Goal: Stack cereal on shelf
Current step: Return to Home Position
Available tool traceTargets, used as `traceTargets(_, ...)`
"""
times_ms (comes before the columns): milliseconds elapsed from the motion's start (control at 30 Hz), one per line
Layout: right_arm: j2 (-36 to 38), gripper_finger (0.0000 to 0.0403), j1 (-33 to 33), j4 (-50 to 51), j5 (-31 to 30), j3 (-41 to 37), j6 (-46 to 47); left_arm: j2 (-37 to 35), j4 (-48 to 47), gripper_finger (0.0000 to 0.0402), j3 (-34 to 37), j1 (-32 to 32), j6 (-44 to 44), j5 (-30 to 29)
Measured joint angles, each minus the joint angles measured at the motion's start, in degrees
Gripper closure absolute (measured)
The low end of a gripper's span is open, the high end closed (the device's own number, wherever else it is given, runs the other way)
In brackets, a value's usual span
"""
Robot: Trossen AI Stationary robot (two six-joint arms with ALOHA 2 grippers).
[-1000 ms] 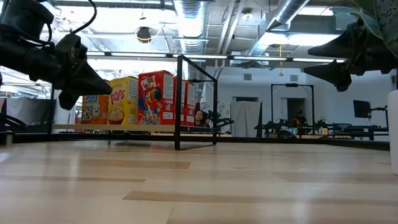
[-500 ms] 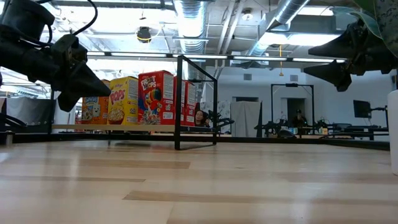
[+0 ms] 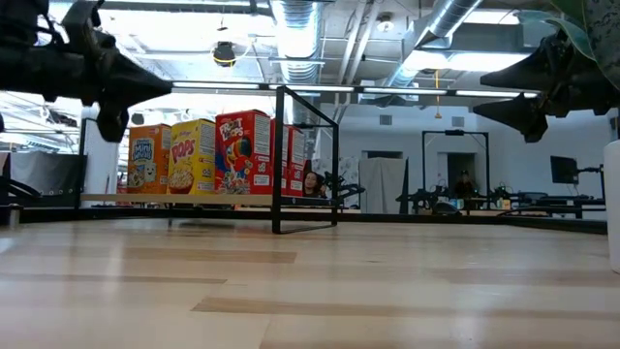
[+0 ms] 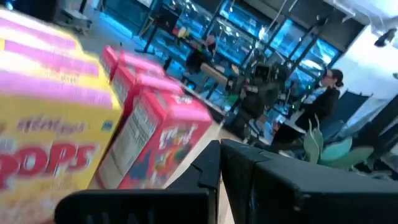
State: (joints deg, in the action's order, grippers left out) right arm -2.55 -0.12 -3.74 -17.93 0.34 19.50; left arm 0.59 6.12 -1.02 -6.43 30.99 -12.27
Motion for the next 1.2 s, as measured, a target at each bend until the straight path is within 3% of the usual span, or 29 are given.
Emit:
traceTargets(367, -0.1, 0.0086, 0.0, 0.1, 0.0, 0.0, 0.0, -0.3, -5.4, 0.0401, -0.4, -0.2, -0.1, -0.4)
traceTargets(1200, -0.1, 0.0086, 0.0, 0.0, -0.1, 0.0, 0.0, 0.5, -5.8, 0.0401, -0.5, -0.1, -0.1, -0.1)
